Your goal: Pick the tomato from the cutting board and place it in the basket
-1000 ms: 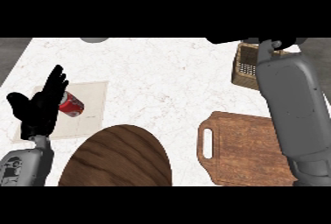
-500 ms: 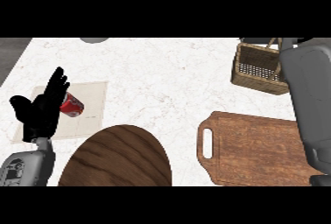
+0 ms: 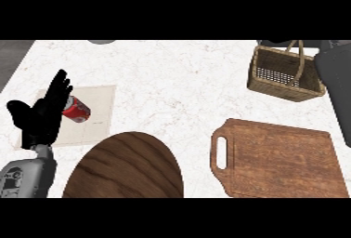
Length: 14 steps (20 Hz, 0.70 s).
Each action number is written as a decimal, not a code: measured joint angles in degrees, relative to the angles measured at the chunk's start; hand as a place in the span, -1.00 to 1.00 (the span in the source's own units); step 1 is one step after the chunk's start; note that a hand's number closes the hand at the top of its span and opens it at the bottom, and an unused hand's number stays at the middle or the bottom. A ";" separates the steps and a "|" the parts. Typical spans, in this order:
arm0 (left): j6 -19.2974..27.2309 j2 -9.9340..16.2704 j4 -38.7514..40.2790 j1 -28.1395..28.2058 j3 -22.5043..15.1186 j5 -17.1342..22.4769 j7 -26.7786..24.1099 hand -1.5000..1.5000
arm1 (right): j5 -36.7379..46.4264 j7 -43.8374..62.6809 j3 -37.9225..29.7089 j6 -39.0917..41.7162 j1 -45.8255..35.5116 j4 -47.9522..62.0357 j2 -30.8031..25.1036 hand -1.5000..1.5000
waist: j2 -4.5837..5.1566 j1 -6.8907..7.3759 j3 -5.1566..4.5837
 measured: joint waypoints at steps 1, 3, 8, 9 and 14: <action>-0.14 0.27 -0.12 -0.47 0.14 0.14 0.46 0.00 | 1.92 -1.66 1.17 -0.93 -0.19 0.82 -0.92 1.00 | 0.06 0.14 0.02; -0.14 0.08 -0.63 -0.45 0.07 0.34 1.02 0.00 | 5.25 -3.52 3.07 -2.93 -1.37 2.77 -1.23 1.00 | 0.03 0.31 0.04; -0.10 -0.07 -1.56 0.63 0.04 0.13 1.07 0.00 | 9.60 -8.60 3.35 -7.34 -4.42 10.03 -1.37 1.00 | -0.09 0.10 0.06; -0.39 0.09 -1.81 0.70 0.17 0.39 1.22 0.00 | 10.34 -9.15 3.16 -8.19 -5.69 12.41 -1.04 1.00 | -0.07 0.21 0.06; -0.19 -0.50 -2.55 1.59 -0.30 -0.03 1.22 0.00 | 12.76 -9.44 2.68 -6.98 -9.24 18.93 -0.86 1.00 | -0.13 0.09 0.05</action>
